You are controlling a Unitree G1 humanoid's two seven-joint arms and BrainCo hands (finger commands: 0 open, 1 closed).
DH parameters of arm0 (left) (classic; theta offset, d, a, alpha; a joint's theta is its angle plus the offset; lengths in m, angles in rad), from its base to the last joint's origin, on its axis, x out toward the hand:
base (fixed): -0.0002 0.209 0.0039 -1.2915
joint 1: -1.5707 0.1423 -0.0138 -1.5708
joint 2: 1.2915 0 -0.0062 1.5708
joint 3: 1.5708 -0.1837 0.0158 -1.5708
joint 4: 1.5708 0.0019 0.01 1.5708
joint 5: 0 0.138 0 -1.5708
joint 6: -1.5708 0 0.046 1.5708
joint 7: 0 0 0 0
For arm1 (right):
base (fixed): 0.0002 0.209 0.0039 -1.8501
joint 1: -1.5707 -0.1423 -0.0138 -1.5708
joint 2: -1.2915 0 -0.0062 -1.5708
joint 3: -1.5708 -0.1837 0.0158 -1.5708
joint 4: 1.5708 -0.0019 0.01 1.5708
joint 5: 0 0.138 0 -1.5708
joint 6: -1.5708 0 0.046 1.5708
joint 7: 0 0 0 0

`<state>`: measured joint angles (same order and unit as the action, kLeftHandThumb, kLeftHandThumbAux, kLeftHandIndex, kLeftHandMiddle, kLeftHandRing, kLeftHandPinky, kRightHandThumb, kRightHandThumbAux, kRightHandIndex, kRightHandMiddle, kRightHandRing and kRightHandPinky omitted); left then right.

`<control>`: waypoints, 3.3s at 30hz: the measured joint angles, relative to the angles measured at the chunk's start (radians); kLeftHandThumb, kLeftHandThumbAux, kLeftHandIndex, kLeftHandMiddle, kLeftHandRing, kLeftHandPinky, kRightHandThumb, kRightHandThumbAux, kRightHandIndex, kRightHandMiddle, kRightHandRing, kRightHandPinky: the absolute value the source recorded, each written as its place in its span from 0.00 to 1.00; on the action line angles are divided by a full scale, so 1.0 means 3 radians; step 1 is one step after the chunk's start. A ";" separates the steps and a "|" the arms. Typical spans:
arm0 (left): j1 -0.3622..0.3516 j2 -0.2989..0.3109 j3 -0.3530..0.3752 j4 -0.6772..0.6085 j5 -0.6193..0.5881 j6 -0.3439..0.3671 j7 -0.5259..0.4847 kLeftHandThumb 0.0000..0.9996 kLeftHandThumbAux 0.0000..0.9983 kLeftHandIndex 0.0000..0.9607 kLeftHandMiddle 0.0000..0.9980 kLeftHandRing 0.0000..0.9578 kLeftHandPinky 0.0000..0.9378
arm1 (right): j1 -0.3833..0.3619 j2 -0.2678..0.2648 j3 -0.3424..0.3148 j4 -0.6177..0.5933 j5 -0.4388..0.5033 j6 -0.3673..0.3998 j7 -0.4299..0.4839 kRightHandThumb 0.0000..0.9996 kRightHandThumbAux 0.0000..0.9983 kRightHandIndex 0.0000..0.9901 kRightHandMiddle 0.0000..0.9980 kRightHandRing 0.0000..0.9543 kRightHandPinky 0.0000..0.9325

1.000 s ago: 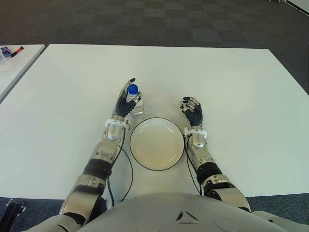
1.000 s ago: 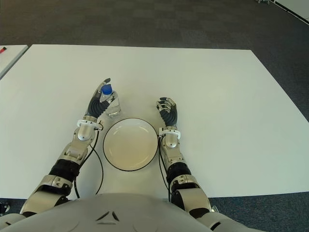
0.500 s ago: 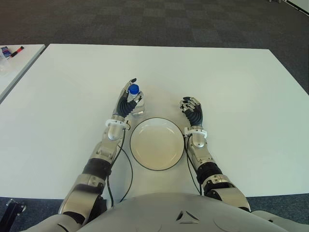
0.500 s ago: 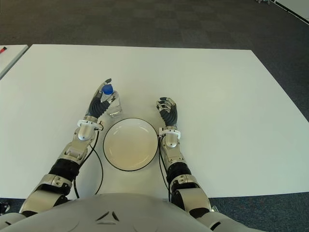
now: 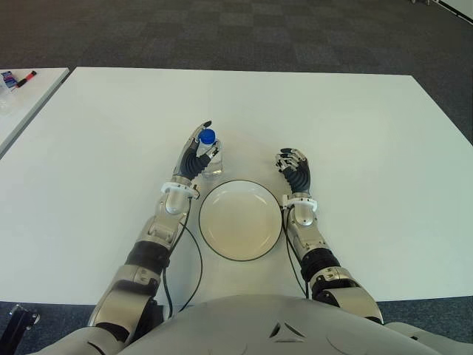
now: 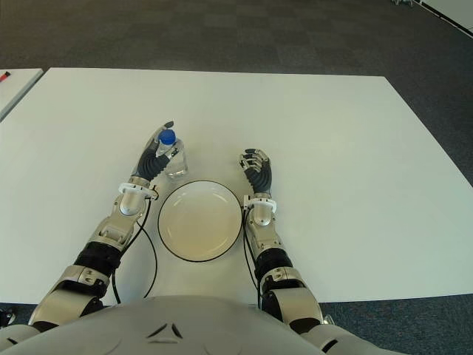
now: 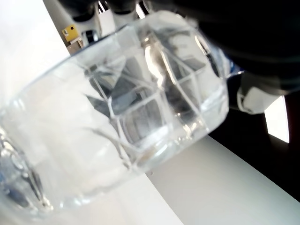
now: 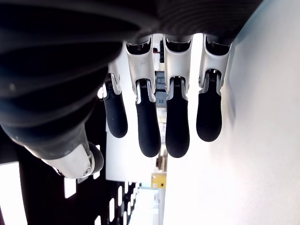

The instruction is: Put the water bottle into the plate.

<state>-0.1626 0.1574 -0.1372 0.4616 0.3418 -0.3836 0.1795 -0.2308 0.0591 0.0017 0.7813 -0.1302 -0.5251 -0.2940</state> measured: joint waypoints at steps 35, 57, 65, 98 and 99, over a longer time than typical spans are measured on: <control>-0.0064 0.0101 -0.0012 0.0270 -0.0070 0.0012 -0.0092 0.09 0.56 0.00 0.00 0.00 0.03 | -0.0027 0.0001 -0.0014 0.0045 -0.0001 -0.0031 0.0010 0.94 0.67 0.36 0.49 0.54 0.58; -0.0064 0.0142 -0.0093 0.0270 -0.0020 0.0034 -0.0118 0.00 0.58 0.00 0.00 0.00 0.00 | -0.0028 0.0002 -0.0014 0.0045 0.0000 -0.0031 0.0013 0.94 0.67 0.36 0.49 0.54 0.58; -0.0064 0.0144 -0.0103 0.0271 0.0002 0.0034 -0.0111 0.00 0.57 0.00 0.00 0.00 0.00 | -0.0032 0.0002 -0.0016 0.0051 -0.0001 -0.0031 0.0014 0.94 0.67 0.36 0.49 0.54 0.58; -0.0066 0.0140 -0.0099 0.0339 -0.0071 -0.0015 -0.0112 0.00 0.62 0.00 0.00 0.00 0.00 | -0.0037 0.0002 -0.0018 0.0058 -0.0001 -0.0030 0.0009 0.94 0.67 0.36 0.49 0.54 0.58; -0.0067 0.0140 -0.0099 0.0348 -0.0072 -0.0015 -0.0112 0.00 0.62 0.00 0.00 0.00 0.00 | -0.0038 0.0001 -0.0018 0.0059 -0.0001 -0.0030 0.0009 0.94 0.67 0.36 0.49 0.54 0.58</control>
<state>-0.1827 0.1993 -0.1669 0.5662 0.3202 -0.3881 0.1459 -0.2421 0.0595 -0.0036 0.7989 -0.1305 -0.5341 -0.2912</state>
